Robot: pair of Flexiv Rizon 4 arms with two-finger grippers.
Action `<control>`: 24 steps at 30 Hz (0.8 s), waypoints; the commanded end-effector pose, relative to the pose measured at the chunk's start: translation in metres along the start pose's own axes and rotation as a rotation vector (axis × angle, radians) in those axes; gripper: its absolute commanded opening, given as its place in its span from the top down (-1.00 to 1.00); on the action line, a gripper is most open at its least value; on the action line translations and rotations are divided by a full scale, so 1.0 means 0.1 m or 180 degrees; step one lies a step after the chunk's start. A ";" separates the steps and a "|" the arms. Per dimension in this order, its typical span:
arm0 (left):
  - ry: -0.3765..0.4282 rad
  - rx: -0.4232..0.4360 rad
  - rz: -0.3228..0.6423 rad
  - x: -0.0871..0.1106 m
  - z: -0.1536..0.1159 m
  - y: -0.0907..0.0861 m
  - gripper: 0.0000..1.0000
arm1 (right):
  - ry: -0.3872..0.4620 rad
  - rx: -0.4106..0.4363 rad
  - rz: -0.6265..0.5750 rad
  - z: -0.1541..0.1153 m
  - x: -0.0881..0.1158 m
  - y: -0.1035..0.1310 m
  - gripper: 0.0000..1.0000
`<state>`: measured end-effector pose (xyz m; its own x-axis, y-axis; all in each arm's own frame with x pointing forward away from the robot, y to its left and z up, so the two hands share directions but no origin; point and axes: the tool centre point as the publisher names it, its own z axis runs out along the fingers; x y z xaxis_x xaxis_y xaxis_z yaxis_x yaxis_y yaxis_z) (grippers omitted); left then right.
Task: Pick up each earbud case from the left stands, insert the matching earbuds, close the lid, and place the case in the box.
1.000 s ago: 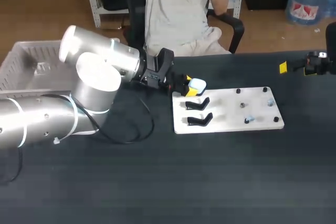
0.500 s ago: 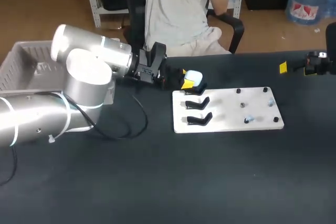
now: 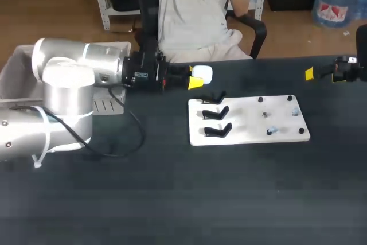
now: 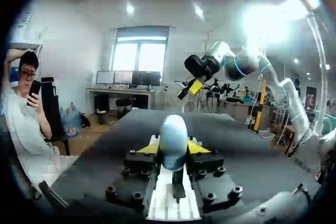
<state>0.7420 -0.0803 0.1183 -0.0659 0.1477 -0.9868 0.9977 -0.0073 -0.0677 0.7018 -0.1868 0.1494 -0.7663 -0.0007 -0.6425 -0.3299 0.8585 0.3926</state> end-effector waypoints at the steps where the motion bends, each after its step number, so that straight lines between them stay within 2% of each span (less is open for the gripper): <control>1: -0.0284 -0.0418 0.0058 -0.05 -0.10 -0.34 1.00 | 0.0004 0.0005 0.0000 0.00 0.00 0.00 -1.00; 9: -0.0422 -0.0434 0.0367 -0.09 -0.12 -0.57 1.00 | 0.0004 0.0005 0.0000 0.00 0.00 0.00 -1.00; 24: -0.0422 -0.0434 0.0367 -0.09 -0.12 -0.57 1.00 | 0.0004 0.0005 0.0000 0.00 0.00 0.00 -1.00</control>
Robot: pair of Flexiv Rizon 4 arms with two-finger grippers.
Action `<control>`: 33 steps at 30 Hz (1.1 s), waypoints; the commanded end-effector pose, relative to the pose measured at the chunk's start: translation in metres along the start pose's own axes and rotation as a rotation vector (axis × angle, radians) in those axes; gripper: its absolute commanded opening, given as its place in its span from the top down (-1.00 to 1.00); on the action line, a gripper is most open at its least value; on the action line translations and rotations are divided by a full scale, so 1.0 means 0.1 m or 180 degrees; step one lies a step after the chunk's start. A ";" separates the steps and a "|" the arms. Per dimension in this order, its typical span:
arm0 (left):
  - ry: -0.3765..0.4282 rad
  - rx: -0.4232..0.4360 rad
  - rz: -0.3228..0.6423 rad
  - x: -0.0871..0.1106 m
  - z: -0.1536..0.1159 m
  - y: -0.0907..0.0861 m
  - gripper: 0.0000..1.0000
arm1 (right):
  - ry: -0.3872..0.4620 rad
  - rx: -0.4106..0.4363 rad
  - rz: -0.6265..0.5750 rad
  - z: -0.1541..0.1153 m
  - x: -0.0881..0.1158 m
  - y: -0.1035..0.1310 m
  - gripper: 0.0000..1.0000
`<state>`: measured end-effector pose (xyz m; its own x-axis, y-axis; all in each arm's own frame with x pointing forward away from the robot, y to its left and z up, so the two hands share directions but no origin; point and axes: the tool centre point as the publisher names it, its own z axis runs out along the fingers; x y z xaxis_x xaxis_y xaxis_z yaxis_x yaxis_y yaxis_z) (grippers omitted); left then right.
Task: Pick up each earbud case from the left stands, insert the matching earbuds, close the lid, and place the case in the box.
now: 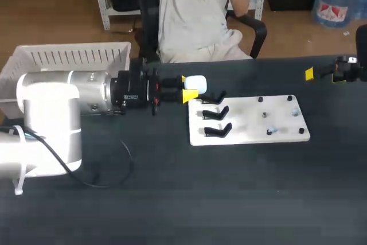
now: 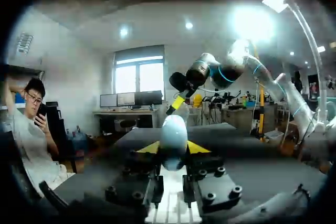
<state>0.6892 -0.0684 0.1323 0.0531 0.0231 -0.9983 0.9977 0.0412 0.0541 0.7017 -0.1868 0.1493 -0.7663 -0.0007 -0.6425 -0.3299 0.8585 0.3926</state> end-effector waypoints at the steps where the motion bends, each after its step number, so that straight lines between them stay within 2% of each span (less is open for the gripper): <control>1: -0.0003 -0.0247 0.0009 0.00 0.01 -0.03 1.00 | 0.0004 0.0005 0.0000 0.00 0.00 0.00 -1.00; 13: -0.0003 -0.0247 0.0009 0.00 0.01 -0.03 1.00 | 0.0004 0.0005 0.0000 0.00 0.00 0.00 -1.00; 19: -0.0070 -0.0054 0.0032 0.03 0.29 -0.25 1.00 | 0.0034 -0.0045 -0.0089 -0.10 0.00 0.06 -1.00; 23: -0.0071 0.0037 -0.0026 0.06 0.40 -0.29 1.00 | -0.0035 -0.0167 -0.0232 -0.25 -0.02 0.23 -1.00; 27: -0.0055 0.0094 -0.0076 0.11 0.47 -0.32 1.00 | 0.0022 -0.0341 -0.0409 -0.31 0.07 0.51 -1.00; 33: -0.0021 0.0165 -0.0138 0.15 0.54 -0.34 1.00 | 0.0175 -0.0480 -0.0616 -0.26 0.21 0.87 -1.00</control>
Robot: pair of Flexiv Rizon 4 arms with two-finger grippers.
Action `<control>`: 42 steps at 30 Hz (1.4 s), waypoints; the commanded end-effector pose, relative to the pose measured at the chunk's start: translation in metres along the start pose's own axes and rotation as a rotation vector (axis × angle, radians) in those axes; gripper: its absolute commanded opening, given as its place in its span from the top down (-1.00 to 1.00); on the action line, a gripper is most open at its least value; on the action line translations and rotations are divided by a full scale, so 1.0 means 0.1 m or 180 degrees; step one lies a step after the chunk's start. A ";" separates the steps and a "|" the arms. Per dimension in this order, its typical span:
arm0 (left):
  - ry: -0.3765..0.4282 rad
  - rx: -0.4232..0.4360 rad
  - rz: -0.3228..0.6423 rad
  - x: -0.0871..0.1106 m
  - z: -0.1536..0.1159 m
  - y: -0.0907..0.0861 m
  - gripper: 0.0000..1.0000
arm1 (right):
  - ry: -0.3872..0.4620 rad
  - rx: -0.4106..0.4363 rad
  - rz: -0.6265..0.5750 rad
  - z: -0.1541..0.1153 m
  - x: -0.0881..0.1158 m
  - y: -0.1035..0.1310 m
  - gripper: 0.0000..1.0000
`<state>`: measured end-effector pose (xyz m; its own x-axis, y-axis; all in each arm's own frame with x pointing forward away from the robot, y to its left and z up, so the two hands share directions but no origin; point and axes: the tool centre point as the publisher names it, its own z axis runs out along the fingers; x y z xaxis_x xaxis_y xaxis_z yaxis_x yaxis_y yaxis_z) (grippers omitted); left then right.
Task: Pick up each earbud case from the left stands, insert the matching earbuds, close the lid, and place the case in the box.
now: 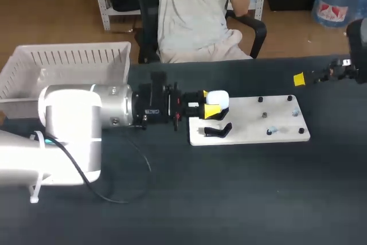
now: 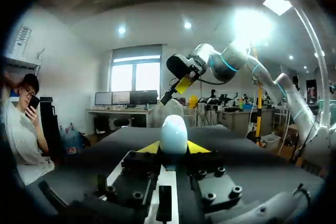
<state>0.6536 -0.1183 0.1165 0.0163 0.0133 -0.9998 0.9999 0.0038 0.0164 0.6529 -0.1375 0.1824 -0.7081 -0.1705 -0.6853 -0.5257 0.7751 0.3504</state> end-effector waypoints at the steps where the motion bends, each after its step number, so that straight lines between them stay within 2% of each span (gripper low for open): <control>1: 0.0015 0.0050 -0.0033 0.03 0.06 0.04 1.00 | 0.0084 -0.0100 -0.0061 0.02 0.03 0.22 -1.00; 3: 0.0024 0.0065 -0.0051 0.04 0.07 0.05 1.00 | 0.0185 -0.0044 -0.0096 0.09 0.05 0.34 -1.00; 11: 0.0061 0.0090 -0.0069 0.05 0.09 0.06 1.00 | 0.0477 -0.0094 -0.0309 0.41 0.14 0.72 -1.00; 21: 0.0080 0.0122 -0.0028 0.08 0.13 0.05 1.00 | 0.0708 -0.0138 -0.0236 0.64 0.26 0.88 -1.00; 42: 0.0123 0.0122 0.0008 0.09 0.16 0.06 1.00 | 0.0863 -0.0193 -0.0187 0.93 0.29 1.02 -1.00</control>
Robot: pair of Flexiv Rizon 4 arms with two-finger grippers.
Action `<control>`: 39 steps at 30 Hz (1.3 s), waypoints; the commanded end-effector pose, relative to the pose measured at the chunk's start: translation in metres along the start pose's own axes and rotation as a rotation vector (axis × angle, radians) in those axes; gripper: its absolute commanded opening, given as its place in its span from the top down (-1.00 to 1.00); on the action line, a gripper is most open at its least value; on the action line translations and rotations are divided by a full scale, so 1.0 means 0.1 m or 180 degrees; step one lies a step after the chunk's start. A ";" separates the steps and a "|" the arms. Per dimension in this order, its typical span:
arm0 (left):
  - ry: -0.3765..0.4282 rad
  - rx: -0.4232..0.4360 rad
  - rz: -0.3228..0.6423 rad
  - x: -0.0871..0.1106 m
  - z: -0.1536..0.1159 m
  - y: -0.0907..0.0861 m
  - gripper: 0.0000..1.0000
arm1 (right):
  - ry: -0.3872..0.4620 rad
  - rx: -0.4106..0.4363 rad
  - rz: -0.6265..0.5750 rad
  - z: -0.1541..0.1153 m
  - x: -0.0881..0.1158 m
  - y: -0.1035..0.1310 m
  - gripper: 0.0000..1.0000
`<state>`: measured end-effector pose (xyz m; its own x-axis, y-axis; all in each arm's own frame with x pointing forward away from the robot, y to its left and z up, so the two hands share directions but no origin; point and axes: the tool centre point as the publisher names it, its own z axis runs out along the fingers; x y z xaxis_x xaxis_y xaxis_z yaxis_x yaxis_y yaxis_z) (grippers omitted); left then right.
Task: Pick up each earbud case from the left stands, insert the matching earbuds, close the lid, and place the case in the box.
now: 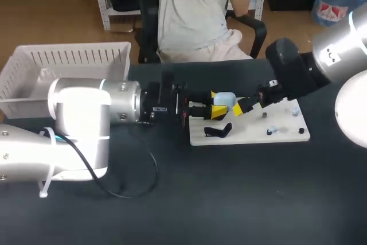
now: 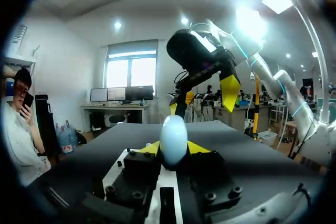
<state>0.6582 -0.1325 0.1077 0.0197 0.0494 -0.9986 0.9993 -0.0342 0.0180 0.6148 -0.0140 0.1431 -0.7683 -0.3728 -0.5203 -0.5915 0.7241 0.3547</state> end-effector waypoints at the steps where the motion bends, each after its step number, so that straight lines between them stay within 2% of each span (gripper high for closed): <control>1: 0.0007 0.0001 -0.0001 0.00 0.01 0.01 1.00 | 0.0034 -0.0018 0.0006 0.11 -0.07 -0.01 -1.00; 12: 0.0007 0.0001 -0.0001 0.00 0.01 0.01 1.00 | 0.0083 -0.0024 0.0011 0.24 -0.15 -0.06 -1.00; 39: 0.0007 0.0001 -0.0001 0.00 0.01 0.01 1.00 | 0.0139 0.0058 0.0123 0.35 -0.21 -0.24 -1.00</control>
<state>0.6584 -0.1327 0.1075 0.0198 0.0495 -0.9986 0.9992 -0.0346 0.0181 0.6514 -0.0061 0.1191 -0.7982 -0.3683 -0.4767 -0.5601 0.7450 0.3624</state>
